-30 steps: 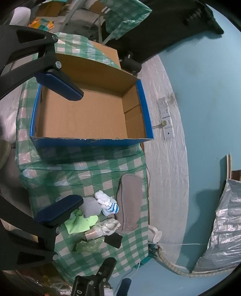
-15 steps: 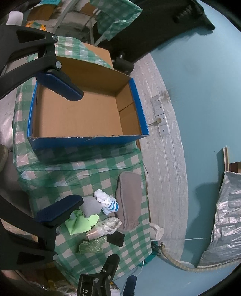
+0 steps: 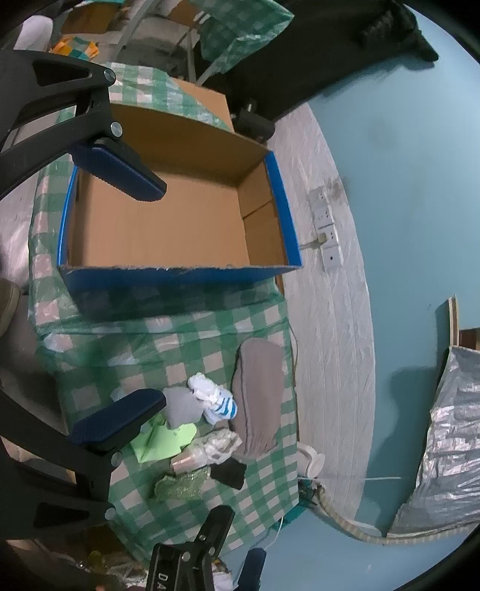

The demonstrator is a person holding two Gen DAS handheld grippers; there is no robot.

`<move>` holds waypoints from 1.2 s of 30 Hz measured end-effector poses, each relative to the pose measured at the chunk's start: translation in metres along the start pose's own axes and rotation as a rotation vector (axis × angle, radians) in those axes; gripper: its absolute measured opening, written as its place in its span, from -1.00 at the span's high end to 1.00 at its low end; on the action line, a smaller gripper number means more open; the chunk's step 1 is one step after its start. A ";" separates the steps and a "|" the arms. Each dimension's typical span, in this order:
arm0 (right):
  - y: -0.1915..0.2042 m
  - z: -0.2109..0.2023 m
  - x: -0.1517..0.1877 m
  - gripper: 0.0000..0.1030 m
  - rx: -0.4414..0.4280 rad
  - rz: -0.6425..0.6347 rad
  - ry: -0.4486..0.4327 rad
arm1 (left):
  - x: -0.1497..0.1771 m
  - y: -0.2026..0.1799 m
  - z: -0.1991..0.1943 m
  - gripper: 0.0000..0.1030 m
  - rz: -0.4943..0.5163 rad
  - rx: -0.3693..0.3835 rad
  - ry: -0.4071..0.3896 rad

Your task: Organize soft objects

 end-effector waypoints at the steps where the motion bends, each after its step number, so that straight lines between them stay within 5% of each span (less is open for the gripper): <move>1: 0.000 0.000 0.000 -0.92 -0.001 0.000 0.000 | 0.000 -0.001 0.000 -0.98 0.004 0.009 0.003; 19: -0.001 0.003 0.005 -0.92 -0.006 -0.001 0.005 | 0.003 -0.003 0.013 -0.98 -0.028 0.061 0.032; 27: -0.018 0.017 0.008 -0.92 -0.011 0.020 0.045 | 0.001 -0.018 0.015 -0.98 0.043 0.084 -0.057; 31: -0.030 0.029 0.012 -0.92 -0.011 0.048 0.073 | -0.002 -0.021 0.029 -0.98 0.017 0.152 -0.010; 36: -0.051 0.052 0.018 -0.92 0.003 0.079 0.123 | -0.001 -0.036 0.047 -0.98 0.059 0.099 0.022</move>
Point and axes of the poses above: each gripper's, at about its wrist camera, not at the fingertips, and z roughly the way its jaws point, y to its left, x to its underside, the point moved 3 cm from there along z, roughly the way its jaws point, and after that the axes turned 12 degrees about y, right-handed, at the moved point
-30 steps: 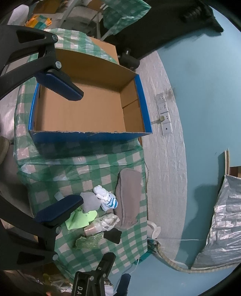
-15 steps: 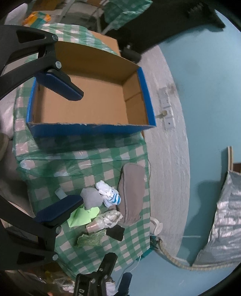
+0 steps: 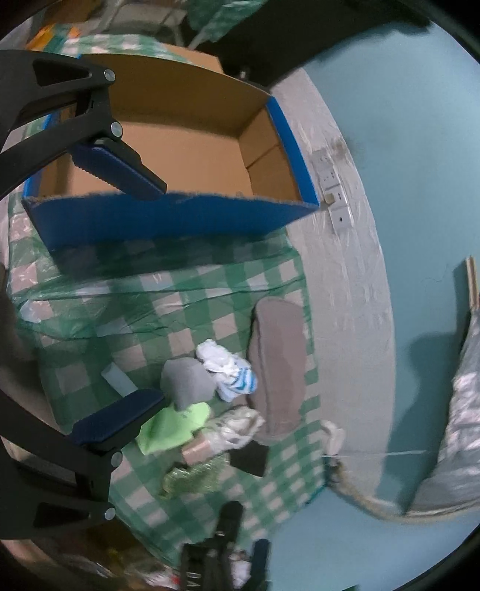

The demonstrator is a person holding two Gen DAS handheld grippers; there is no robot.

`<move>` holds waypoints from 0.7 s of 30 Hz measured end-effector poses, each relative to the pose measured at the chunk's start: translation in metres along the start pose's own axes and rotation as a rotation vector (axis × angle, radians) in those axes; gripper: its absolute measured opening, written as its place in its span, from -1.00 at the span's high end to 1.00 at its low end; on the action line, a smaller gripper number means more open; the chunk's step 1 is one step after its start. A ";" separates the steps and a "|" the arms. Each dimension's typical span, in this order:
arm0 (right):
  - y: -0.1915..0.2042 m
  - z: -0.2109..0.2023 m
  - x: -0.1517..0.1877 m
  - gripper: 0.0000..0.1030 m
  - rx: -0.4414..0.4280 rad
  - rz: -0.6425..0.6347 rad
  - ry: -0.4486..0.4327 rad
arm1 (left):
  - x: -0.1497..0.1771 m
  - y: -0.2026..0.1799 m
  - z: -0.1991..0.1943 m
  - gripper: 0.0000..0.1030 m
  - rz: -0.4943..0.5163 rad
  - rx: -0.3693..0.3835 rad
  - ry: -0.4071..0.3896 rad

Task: Organize soft objects
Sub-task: 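Grasp the green mesh scrubber with the right tool while the left grasps the foam tube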

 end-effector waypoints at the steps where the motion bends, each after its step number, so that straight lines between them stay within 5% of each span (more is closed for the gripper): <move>1: -0.004 0.005 0.000 -0.92 0.002 0.007 0.012 | 0.000 -0.006 0.005 -0.98 0.026 -0.014 0.008; 21: -0.032 0.097 0.018 -0.90 -0.027 0.069 0.242 | 0.014 -0.065 0.071 -0.98 0.259 -0.076 0.133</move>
Point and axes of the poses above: each gripper's, at about its wrist camera, not at the fingertips, and z roughly the way its jaws point, y to its left, x to its underside, the point moved 3 cm from there along z, roughly the way its jaws point, and after that the axes turned 12 degrees about y, right-handed, at the moved point
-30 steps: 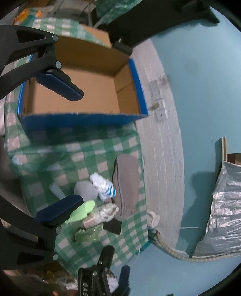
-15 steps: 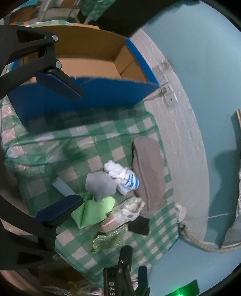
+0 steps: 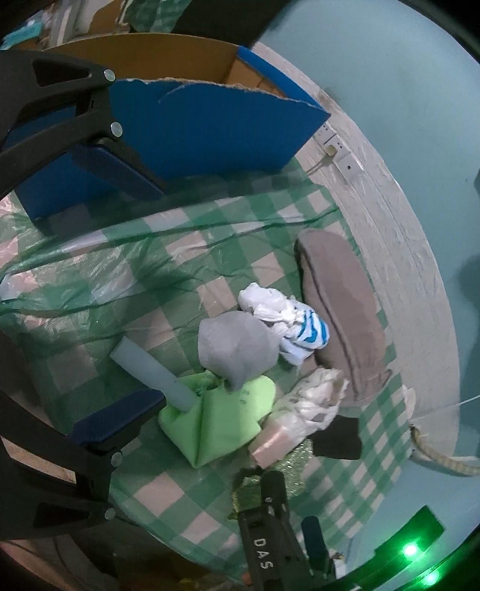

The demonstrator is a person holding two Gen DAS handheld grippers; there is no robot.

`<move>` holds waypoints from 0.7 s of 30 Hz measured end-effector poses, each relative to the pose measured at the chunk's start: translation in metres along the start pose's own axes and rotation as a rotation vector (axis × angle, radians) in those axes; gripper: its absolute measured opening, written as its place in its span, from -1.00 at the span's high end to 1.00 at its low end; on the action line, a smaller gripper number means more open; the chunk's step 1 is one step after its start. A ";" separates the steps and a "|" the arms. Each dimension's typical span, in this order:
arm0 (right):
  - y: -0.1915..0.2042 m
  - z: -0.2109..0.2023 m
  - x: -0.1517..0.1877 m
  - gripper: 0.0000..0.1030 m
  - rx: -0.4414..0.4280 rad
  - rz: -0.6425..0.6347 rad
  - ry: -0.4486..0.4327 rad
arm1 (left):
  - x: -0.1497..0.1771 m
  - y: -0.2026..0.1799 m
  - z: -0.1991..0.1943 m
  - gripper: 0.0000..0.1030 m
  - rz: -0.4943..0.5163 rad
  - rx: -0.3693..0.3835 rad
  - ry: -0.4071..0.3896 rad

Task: Organize soft objects
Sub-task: 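Grasp the green mesh scrubber with the right tool while the left grasps the foam tube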

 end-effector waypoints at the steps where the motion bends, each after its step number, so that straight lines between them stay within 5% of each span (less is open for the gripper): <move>1: 0.000 0.002 0.001 -0.87 -0.004 0.002 0.006 | 0.000 -0.002 0.003 -0.98 0.010 -0.009 0.002; 11: -0.005 0.023 0.010 -0.52 -0.008 -0.003 0.057 | 0.000 -0.014 0.020 -0.98 0.052 -0.047 0.021; 14: -0.008 0.027 0.013 -0.27 -0.027 0.002 0.069 | 0.001 -0.018 0.025 -0.98 0.065 -0.036 0.030; 19: -0.018 0.024 0.015 0.43 -0.050 0.009 0.064 | 0.001 -0.024 0.032 -0.97 0.101 -0.031 0.034; 21: -0.022 0.022 0.016 0.53 -0.075 0.014 0.062 | 0.001 -0.026 0.036 -0.77 0.110 -0.023 0.048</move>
Point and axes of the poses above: each gripper's, at about its wrist camera, not at the fingertips, and z roughly the way its jaws point, y to its left, x to its underside, the point moved 3 cm from there along z, roughly the way its jaws point, and after that the axes turned 12 degrees about y, right-handed, at the moved point
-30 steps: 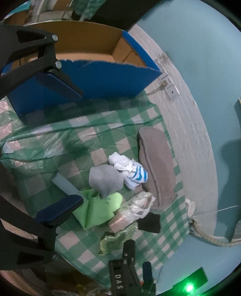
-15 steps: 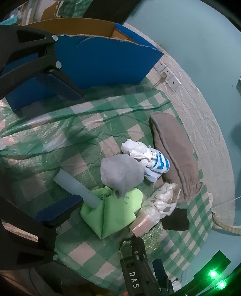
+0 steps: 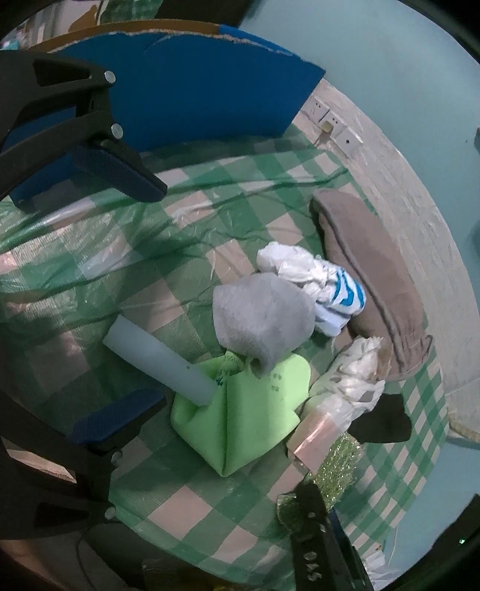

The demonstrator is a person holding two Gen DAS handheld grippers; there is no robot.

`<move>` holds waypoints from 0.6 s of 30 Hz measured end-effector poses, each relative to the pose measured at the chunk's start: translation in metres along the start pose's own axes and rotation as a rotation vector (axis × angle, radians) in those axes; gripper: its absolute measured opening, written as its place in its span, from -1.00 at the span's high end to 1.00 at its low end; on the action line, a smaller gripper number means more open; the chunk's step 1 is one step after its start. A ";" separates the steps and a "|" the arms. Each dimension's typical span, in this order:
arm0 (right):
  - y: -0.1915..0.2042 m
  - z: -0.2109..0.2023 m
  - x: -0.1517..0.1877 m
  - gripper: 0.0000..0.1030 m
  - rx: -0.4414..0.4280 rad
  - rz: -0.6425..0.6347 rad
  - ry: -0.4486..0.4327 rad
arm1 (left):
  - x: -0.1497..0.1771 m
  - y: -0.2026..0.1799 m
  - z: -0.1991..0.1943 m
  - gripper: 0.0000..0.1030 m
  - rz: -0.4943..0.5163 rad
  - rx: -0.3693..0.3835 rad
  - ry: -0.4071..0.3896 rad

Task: Organize soft objects
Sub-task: 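Grasp the green mesh scrubber with the right tool while the left grasps the foam tube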

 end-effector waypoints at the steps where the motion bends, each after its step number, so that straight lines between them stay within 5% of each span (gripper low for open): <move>1: -0.002 -0.001 0.000 0.56 -0.010 0.001 0.000 | -0.001 -0.001 0.002 -0.71 0.002 0.005 0.003; 7: 0.004 -0.005 -0.002 0.57 -0.022 -0.006 -0.002 | -0.004 -0.006 0.008 -0.35 0.010 0.048 0.031; 9: 0.007 -0.007 -0.003 0.57 -0.025 -0.008 0.000 | -0.004 -0.010 0.007 -0.08 0.016 0.067 0.033; 12: 0.006 -0.008 -0.003 0.39 -0.018 0.001 0.000 | -0.003 -0.015 0.005 0.36 0.027 0.094 0.035; 16: 0.013 -0.006 -0.002 -0.08 -0.005 0.000 -0.005 | -0.002 -0.022 0.000 0.57 0.049 0.135 0.044; 18: 0.013 -0.007 -0.002 -0.11 0.007 0.005 -0.011 | 0.002 -0.024 -0.003 0.67 0.056 0.134 0.037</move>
Point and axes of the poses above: each gripper's, at about its wrist camera, not at the fingertips, and z roughly the way its jaws point, y to its left, x to its underside, the point moved 3 cm from there along z, roughly the way its jaws point, and after that the axes turned 12 degrees about y, right-handed, at the moved point
